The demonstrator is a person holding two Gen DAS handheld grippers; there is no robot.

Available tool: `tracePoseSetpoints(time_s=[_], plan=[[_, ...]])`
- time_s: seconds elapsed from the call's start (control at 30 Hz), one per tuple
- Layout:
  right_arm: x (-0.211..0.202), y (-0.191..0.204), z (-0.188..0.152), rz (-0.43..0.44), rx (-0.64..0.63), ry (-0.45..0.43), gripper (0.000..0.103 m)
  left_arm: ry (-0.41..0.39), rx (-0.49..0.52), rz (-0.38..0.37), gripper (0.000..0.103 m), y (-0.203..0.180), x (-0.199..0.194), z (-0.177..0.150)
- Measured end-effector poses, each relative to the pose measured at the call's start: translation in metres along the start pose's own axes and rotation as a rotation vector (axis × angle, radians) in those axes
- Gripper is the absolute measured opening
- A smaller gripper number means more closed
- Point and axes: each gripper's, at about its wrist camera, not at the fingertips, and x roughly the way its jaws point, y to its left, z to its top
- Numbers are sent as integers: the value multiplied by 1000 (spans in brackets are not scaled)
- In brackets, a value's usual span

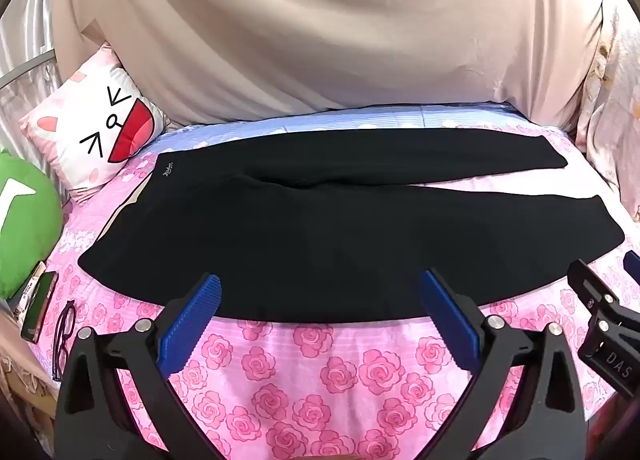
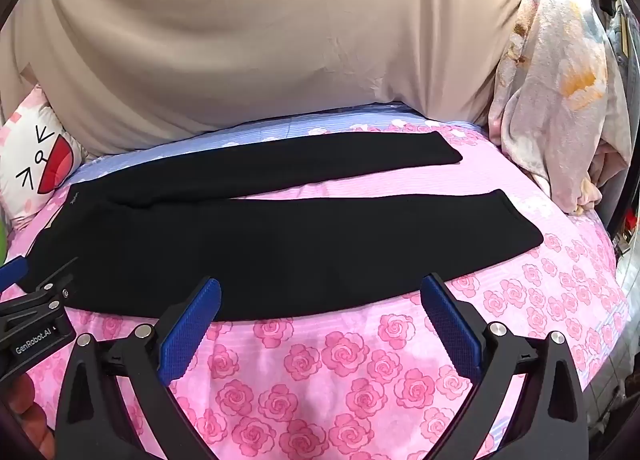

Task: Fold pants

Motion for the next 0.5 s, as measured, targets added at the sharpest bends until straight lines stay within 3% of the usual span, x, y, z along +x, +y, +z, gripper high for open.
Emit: tracePoseSetpoints(time_s=[0.37,0.5], plan=[[-2,-14,1,18,6,0,98,8,2,1,97,-6,3,4],[1,-3,-1,4,1,2,98,2,8,-1,97,-6,1,-3]])
